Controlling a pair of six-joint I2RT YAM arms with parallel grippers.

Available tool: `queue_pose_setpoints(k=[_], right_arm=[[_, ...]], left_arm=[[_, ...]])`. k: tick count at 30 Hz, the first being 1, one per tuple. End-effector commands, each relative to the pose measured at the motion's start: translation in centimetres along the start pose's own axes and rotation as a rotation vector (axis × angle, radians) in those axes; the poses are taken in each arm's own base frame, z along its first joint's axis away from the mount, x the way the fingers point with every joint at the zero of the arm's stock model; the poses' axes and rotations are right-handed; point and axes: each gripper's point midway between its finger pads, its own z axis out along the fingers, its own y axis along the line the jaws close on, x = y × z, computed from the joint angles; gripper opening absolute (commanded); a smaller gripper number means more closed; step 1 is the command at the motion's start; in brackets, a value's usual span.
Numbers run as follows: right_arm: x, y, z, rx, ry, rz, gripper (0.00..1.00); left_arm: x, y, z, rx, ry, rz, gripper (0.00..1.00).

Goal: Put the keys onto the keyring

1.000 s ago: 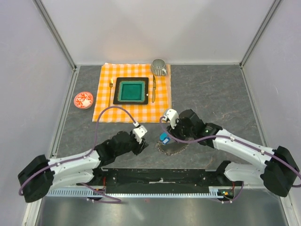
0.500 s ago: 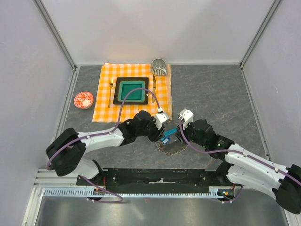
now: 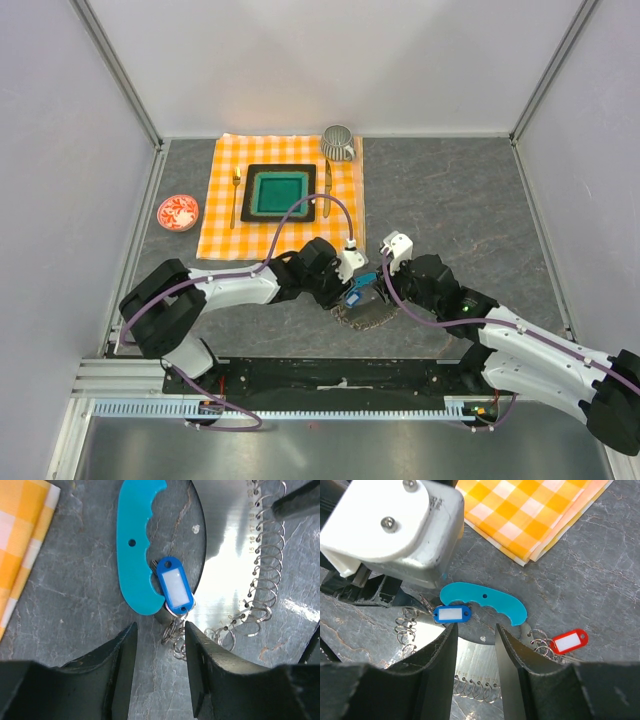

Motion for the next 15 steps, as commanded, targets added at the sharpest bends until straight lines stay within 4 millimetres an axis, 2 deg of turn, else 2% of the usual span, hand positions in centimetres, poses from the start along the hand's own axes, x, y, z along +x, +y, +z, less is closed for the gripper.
queue_pose_setpoints(k=[1,15], right_arm=[[-1.23,0.09,0.08,-0.005,-0.051,0.009,0.43],[-1.22,0.18,0.1,-0.011,-0.05,0.01,0.44]], left_arm=[[-0.17,0.07,-0.09,-0.015,0.02,0.034,0.5],[0.52,-0.56,-0.1,-0.012,0.028,0.009,0.5]])
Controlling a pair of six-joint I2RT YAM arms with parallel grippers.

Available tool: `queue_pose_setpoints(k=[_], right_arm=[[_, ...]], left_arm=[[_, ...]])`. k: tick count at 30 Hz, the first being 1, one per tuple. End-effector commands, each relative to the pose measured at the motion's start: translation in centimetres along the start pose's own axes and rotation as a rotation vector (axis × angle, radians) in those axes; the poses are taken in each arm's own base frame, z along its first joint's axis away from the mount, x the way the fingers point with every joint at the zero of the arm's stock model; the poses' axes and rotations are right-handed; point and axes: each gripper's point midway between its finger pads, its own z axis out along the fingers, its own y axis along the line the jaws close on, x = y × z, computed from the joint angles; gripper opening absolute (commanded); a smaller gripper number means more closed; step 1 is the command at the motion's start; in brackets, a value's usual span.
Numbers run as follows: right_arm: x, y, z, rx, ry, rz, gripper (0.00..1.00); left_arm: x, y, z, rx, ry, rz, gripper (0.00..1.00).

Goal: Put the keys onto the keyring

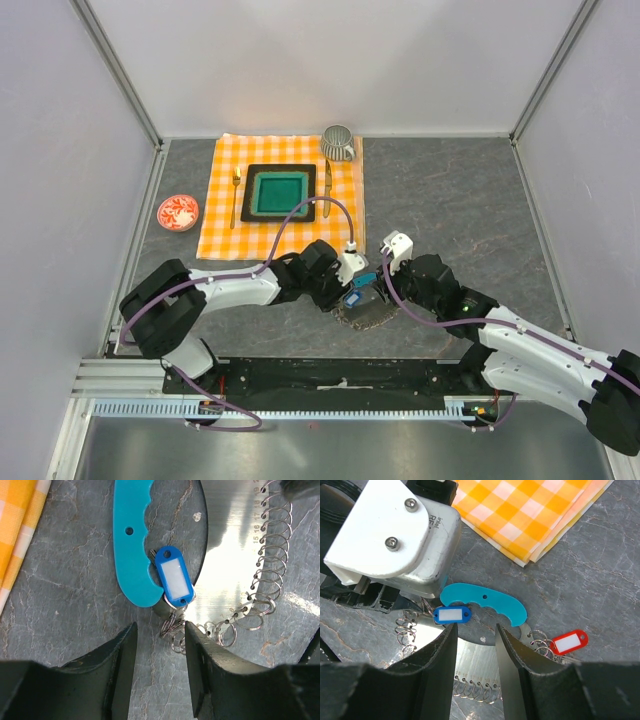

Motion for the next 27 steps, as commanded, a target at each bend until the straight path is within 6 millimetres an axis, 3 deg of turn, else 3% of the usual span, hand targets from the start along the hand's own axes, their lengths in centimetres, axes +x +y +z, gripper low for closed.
queue_pose_setpoints(k=[1,9,15,21,27], right_arm=[[-1.2,0.2,0.1,-0.012,-0.047,0.007,0.44],[-1.2,0.2,0.0,-0.011,-0.05,0.01,0.44],[-1.2,0.2,0.0,-0.012,-0.051,0.012,0.44],[-1.3,0.3,0.0,-0.017,-0.054,0.012,0.44],[-1.2,0.4,0.0,-0.02,-0.051,0.01,0.44]], left_arm=[[-0.9,-0.3,-0.2,-0.002,-0.032,0.005,0.5],[-4.0,-0.1,-1.4,-0.033,-0.178,-0.054,0.52],[-3.7,-0.1,-0.3,-0.029,-0.149,-0.051,0.5],[-3.0,0.2,0.3,-0.035,-0.114,-0.037,0.36],[-2.1,0.1,0.6,-0.028,-0.073,-0.038,0.35]])
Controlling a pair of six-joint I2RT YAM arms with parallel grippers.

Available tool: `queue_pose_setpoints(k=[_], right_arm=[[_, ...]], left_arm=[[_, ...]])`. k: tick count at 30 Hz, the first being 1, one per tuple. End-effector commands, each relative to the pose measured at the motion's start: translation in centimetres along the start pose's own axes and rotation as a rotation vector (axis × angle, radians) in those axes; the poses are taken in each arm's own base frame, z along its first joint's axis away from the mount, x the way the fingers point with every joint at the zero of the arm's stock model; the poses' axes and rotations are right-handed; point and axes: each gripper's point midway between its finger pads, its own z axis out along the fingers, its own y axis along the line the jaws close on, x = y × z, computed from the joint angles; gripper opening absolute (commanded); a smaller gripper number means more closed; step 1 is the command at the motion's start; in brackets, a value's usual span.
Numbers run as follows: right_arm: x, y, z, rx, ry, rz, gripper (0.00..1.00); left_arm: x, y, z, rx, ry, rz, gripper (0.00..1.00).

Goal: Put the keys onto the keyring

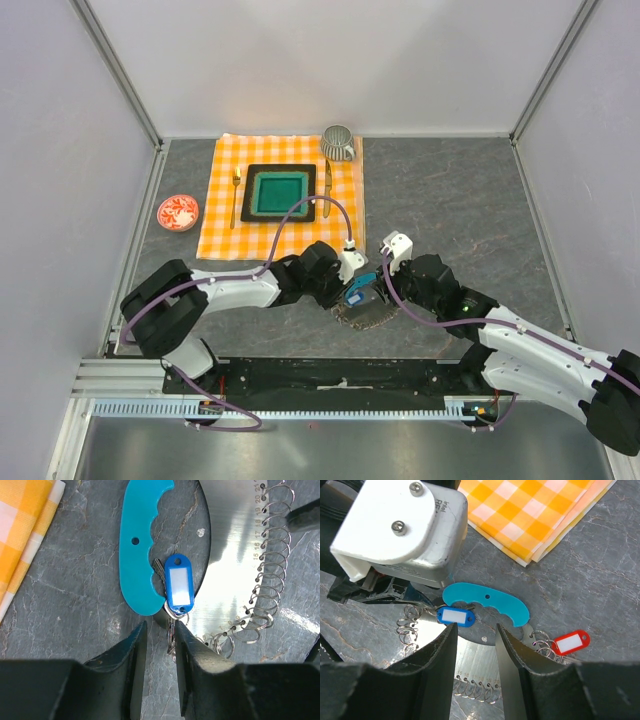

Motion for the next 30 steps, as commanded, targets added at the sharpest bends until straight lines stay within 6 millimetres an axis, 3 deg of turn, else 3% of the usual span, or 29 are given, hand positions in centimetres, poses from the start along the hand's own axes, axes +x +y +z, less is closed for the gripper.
queue_pose_setpoints(k=[1,8,22,30], right_arm=[[-1.2,0.3,0.0,-0.013,-0.051,0.01,0.44],[-1.2,0.3,0.2,-0.019,-0.044,0.007,0.44],[-1.1,0.5,0.3,-0.028,-0.038,0.003,0.44],[-0.9,1.3,0.6,-0.066,-0.017,0.023,0.44]], left_arm=[[-1.2,0.0,0.2,-0.006,-0.016,0.003,0.36],[-0.6,-0.5,-0.6,0.018,-0.001,0.0,0.38],[0.3,-1.0,0.1,0.058,0.039,0.02,0.37],[0.3,-1.6,-0.1,0.092,0.041,0.029,0.07]])
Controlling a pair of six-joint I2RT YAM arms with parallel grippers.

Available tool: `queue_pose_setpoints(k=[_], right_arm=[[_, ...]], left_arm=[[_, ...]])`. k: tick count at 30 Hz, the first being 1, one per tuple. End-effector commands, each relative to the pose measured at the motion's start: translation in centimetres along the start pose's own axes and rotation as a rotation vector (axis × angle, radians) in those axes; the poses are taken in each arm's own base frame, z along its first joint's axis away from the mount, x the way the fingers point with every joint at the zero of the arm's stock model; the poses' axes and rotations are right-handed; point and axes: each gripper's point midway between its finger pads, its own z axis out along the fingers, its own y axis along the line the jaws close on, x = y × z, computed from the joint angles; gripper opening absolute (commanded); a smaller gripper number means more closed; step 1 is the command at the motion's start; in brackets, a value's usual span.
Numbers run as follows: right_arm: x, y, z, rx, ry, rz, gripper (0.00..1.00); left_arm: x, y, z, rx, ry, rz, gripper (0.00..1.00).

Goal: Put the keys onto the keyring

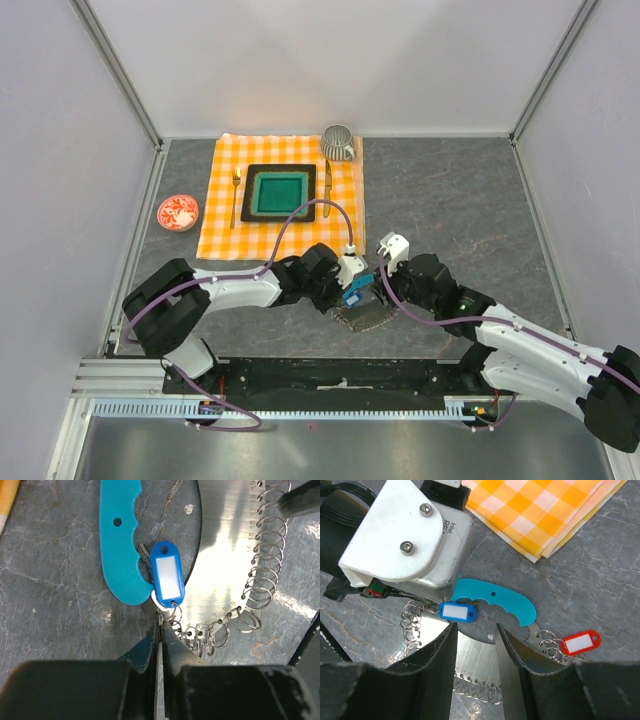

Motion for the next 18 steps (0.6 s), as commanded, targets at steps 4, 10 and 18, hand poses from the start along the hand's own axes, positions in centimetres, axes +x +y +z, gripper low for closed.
queue_pose_setpoints(k=[4,10,18], right_arm=[[-0.8,0.9,0.6,-0.035,-0.015,0.063,0.44],[-0.6,0.9,1.6,-0.023,-0.035,0.186,0.43],[-1.8,1.7,1.8,-0.103,-0.107,0.285,0.44]], left_arm=[[-1.4,-1.1,-0.1,0.062,-0.034,0.035,0.02],[-2.4,-0.9,-1.0,0.038,-0.116,0.041,0.02],[-5.9,-1.1,-4.0,0.006,-0.381,0.11,0.02]])
